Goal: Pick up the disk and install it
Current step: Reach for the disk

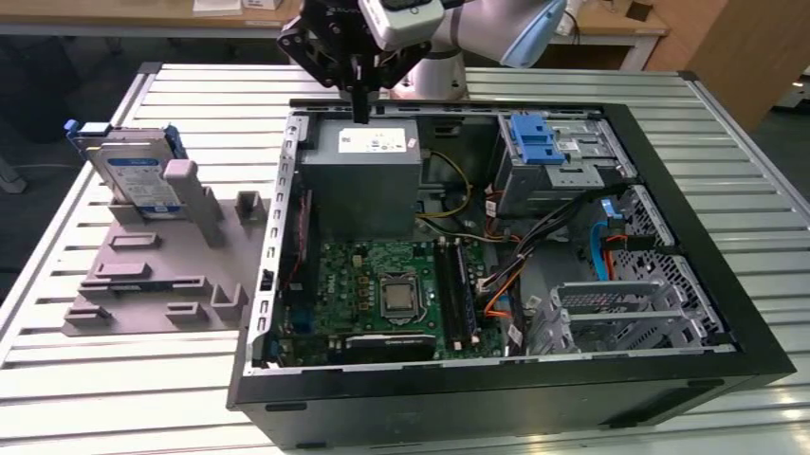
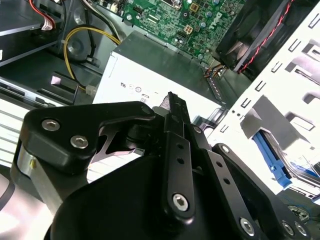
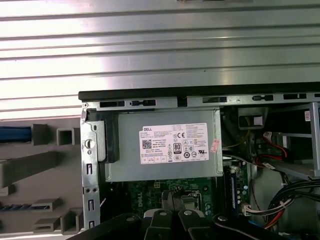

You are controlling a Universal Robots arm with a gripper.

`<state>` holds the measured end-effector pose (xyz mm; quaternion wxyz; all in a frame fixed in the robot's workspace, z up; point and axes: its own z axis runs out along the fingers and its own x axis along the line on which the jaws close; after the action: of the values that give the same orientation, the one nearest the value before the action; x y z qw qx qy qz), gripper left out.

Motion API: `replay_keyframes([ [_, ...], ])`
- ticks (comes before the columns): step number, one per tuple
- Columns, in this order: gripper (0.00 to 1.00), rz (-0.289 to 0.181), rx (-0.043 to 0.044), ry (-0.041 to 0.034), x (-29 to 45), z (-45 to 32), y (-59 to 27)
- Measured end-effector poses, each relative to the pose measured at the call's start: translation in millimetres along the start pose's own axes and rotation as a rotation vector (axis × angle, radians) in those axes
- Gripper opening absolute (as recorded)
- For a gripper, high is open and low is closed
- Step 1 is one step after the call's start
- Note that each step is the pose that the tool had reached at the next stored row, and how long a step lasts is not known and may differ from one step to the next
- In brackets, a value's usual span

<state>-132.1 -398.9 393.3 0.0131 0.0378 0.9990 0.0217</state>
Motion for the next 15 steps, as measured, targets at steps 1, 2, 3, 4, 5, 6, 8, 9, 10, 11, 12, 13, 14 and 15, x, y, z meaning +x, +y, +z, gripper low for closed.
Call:
replay_keyframes([
  [1, 0.11, 0.000, 0.0000, 0.0000, 0.2, 0.0, 0.0],
  [2, 0.11, 0.000, 0.0000, 0.0000, 0.4, 0.0, 0.0],
  [3, 0.11, 0.000, 0.0000, 0.0000, 0.6, 0.0, 0.0],
  [4, 0.11, 0.000, 0.0000, -0.0001, 0.8, 0.0, -0.1],
  [5, 0.11, 0.000, 0.0000, -0.0001, 1.0, 0.0, -0.1],
  [6, 0.11, 0.000, 0.0000, 0.0000, 1.2, 0.0, -0.1],
  [8, 0.11, 0.000, 0.0000, 0.0000, 1.6, 0.0, -0.1],
  [9, 0.11, 0.000, 0.0000, 0.0000, 1.8, 0.1, -0.1],
  [10, 0.11, 0.000, 0.0000, 0.0000, 2.0, 0.1, -0.2],
  [11, 0.11, 0.000, 0.0000, 0.0000, 2.2, 0.1, -0.2],
  [12, 0.11, 0.000, 0.0000, 0.0000, 2.4, 0.1, -0.2],
  [13, 0.11, 0.000, 0.0000, 0.0000, 2.6, 0.1, -0.2],
  [14, 0.11, 0.000, 0.0000, 0.0000, 2.8, 0.1, -0.2],
  [15, 0.11, 0.000, 0.0000, 0.0000, 3.0, 0.1, -0.2],
])
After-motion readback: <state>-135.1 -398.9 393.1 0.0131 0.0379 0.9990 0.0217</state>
